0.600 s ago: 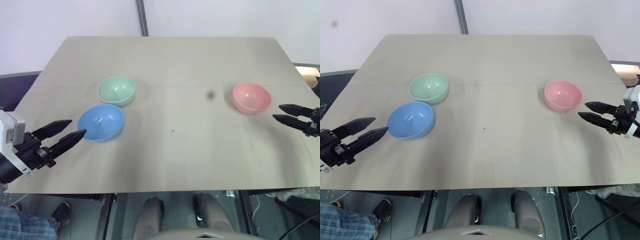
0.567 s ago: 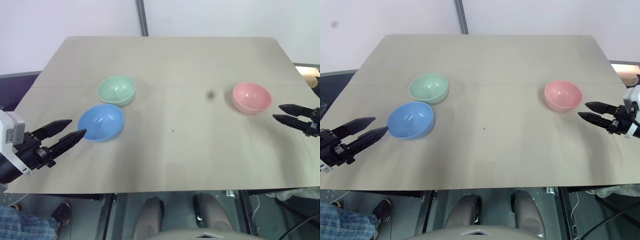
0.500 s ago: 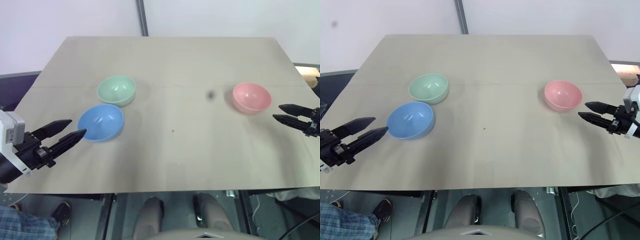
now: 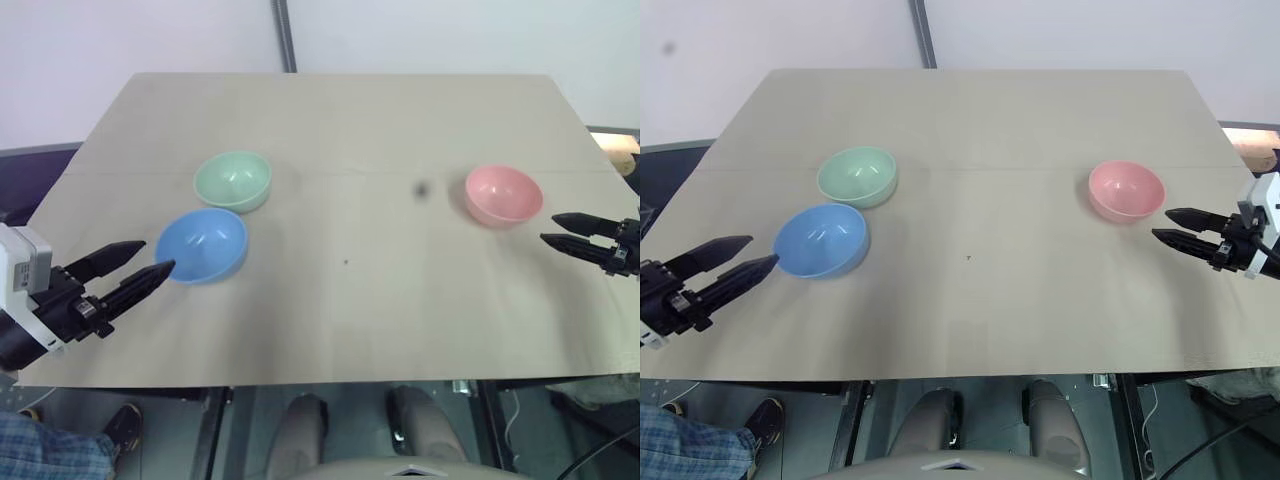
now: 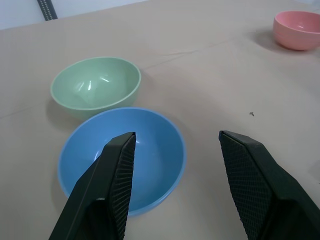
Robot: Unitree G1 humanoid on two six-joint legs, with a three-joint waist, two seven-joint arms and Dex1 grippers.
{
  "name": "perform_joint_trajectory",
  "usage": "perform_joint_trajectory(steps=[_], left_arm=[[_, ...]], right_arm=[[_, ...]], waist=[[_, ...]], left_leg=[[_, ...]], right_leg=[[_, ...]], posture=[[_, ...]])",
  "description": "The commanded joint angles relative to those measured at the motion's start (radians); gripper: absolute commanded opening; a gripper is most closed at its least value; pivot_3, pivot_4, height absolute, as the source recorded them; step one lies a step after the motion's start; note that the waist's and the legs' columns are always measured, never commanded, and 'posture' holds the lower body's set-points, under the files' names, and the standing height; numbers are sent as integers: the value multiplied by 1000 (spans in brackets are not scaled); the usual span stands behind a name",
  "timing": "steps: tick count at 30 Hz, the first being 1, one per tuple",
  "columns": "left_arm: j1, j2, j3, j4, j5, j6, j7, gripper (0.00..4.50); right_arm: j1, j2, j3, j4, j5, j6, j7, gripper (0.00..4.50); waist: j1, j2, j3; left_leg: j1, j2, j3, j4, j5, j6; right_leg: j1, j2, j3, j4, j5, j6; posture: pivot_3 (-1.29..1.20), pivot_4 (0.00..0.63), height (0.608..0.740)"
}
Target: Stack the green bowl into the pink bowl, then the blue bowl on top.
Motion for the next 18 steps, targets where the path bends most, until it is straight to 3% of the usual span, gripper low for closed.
perform_joint_trajectory(steps=[1, 11, 18], left_arm=[[2, -6, 24, -20, -6, -18, -4, 2834], [-28, 5, 43, -21, -100, 4, -30, 2834], [-3, 76, 25, -57, -147, 4, -199, 2834]], right_arm=[[-23, -7, -14, -15, 9, -15, 5, 2344], [-67, 12, 35, -12, -25, -4, -33, 2344], [-165, 53, 164, -45, -105, 41, -131, 2344]], waist=[[0, 0, 0], [0, 0, 0], [-1, 0, 0]], left_leg=[[0, 0, 0, 0, 0, 0], [0, 0, 0, 0, 0, 0], [1, 0, 1, -1, 0, 0]], right_leg=[[0, 0, 0, 0, 0, 0], [0, 0, 0, 0, 0, 0], [0, 0, 1, 0, -1, -1]], posture=[[0, 150, 740], [0, 150, 740], [0, 150, 740]])
